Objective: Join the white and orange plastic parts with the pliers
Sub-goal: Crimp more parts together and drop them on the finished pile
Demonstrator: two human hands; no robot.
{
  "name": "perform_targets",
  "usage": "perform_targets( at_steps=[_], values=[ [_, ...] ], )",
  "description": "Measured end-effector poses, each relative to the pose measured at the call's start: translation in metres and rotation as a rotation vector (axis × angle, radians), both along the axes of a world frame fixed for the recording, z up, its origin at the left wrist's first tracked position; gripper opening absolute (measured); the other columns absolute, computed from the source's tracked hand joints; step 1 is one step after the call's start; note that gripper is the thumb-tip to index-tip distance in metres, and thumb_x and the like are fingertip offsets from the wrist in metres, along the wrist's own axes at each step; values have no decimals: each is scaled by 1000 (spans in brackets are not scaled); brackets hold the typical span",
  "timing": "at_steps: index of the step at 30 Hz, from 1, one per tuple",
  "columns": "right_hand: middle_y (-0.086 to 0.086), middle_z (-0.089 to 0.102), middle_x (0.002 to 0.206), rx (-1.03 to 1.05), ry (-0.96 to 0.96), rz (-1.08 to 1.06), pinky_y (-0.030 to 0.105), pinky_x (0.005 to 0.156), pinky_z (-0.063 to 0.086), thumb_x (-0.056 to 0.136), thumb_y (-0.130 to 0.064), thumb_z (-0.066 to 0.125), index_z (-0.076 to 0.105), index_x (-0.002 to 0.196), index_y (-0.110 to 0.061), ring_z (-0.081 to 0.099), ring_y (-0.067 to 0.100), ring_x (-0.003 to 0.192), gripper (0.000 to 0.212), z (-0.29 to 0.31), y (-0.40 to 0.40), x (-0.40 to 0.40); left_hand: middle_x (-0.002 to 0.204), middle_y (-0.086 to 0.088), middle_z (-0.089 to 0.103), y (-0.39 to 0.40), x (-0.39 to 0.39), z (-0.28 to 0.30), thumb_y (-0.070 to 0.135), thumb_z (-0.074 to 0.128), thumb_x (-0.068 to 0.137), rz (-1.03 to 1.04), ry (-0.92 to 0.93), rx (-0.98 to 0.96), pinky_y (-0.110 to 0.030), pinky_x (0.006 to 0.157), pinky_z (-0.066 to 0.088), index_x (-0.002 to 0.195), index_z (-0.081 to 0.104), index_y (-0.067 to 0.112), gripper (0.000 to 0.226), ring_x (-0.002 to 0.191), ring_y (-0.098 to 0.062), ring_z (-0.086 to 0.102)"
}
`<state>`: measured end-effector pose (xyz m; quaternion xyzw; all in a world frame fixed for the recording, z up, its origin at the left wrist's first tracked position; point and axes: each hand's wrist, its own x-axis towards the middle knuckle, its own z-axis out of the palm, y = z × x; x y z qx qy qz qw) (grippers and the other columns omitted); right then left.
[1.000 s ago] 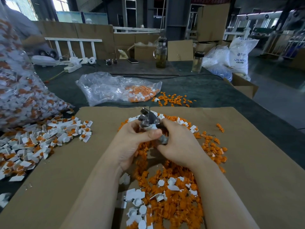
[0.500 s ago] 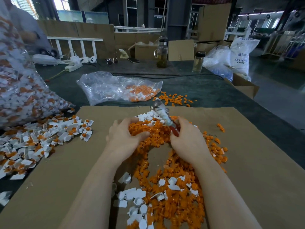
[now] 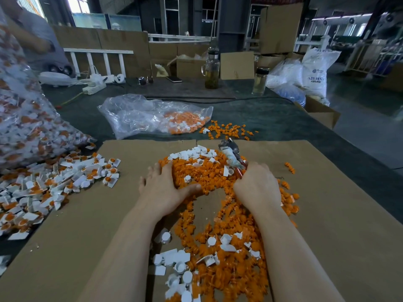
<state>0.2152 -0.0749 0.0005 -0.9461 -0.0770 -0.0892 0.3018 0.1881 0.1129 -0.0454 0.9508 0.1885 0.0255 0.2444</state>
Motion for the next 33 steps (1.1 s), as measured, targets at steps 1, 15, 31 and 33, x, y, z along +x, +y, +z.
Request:
perform_targets(
  at_steps=[1, 15, 31, 33],
  values=[
    [-10, 27, 64, -33, 3, 8, 19, 46, 18, 88, -8, 55, 29, 70, -20, 24, 3, 53, 34, -5, 0, 4, 166, -7, 7, -1, 0, 0, 85, 47, 69, -17, -13, -4, -52, 121, 3, 156, 14, 27, 110, 153, -28, 5],
    [-4, 59, 100, -77, 81, 346, 33, 67, 50, 91, -22, 55, 58, 118, -27, 56, 14, 83, 28, -21, 8, 26, 143, 0, 39, -1, 0, 6, 53, 82, 70, -60, -124, -194, -40, 106, 41, 143, 41, 31, 87, 130, -22, 42],
    [-7, 54, 86, -149, 40, 98, 27, 54, 39, 93, -38, 55, 55, 107, -25, 53, 13, 75, 19, -26, 5, 31, 150, 5, 26, -3, -9, 17, 50, 87, 63, -152, -71, -237, -51, 112, 36, 141, 37, 45, 93, 137, -26, 31],
    [-6, 57, 92, -117, 47, 176, 30, 62, 45, 93, -35, 56, 57, 111, -25, 55, 14, 81, 21, -26, 10, 28, 149, 7, 26, -3, -9, 17, 47, 88, 64, -159, -78, -243, -50, 111, 37, 139, 38, 47, 90, 136, -25, 31]
  ],
)
